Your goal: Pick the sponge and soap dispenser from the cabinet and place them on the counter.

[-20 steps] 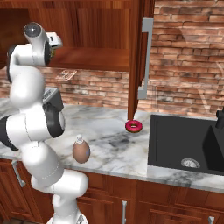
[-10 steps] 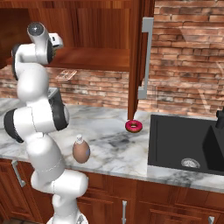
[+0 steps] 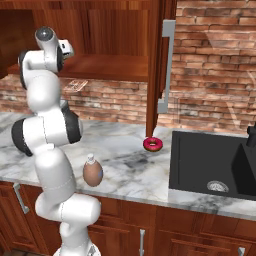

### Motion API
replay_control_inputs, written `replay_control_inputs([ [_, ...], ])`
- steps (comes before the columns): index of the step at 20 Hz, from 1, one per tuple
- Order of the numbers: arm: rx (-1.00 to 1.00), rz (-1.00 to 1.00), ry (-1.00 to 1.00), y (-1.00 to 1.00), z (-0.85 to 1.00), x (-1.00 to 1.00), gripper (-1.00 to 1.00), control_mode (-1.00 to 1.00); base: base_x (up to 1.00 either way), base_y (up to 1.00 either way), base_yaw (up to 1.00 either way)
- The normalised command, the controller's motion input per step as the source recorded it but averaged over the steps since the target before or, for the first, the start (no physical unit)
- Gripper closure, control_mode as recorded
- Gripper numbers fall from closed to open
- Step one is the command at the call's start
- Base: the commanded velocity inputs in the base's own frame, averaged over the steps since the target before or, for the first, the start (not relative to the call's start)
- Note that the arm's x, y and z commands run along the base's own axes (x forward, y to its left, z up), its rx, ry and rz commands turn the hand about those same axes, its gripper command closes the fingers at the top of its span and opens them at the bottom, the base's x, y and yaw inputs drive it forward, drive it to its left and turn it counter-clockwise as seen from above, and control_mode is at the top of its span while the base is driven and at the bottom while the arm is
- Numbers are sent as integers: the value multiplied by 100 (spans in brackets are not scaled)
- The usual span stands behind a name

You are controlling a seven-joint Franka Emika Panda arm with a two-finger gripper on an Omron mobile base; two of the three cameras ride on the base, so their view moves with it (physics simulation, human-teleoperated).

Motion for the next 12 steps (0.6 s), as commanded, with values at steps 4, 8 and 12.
replay_control_inputs([
  [4, 0, 0, 4, 17, -14, 20, 100, -100, 0, 0, 0],
  [8, 0, 0, 1, 7, -3, 0, 100, -100, 0, 0, 0],
  [12, 0, 0, 0, -7, 0, -46, 100, -100, 0, 0, 0],
])
